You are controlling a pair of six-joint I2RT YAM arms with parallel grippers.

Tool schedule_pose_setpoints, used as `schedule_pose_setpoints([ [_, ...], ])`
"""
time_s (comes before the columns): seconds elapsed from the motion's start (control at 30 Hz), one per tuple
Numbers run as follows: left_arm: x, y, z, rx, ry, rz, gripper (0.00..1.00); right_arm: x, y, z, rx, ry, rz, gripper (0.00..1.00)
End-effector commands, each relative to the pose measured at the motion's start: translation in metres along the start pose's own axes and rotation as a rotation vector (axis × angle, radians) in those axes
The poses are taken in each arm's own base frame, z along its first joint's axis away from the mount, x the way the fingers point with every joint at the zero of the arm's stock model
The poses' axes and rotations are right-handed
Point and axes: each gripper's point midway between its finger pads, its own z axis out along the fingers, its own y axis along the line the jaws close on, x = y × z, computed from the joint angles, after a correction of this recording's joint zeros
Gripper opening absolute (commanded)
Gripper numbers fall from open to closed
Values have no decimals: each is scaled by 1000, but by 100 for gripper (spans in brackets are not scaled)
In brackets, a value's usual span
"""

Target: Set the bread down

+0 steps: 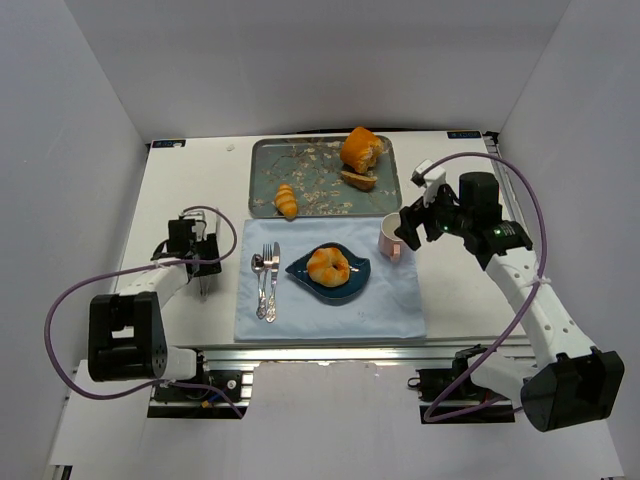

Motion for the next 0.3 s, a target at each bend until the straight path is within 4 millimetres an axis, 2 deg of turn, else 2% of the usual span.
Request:
schedule_pose_setpoints([
  [0.0, -21, 9, -9, -36, -93, -50, 80, -26, -15, -5, 99, -43, 70, 89],
  [0.1, -27, 9, -16, -34, -112, -72, 86, -29, -14, -3, 96, -34, 97, 89],
  [0.2, -46, 6, -32, -19, -168, -108, 92, -31, -14, 0, 94, -37, 111, 89],
  [0.27, -64, 5, -51, -7, -235, -149, 97, -34, -9, 2, 63, -50, 108, 90],
])
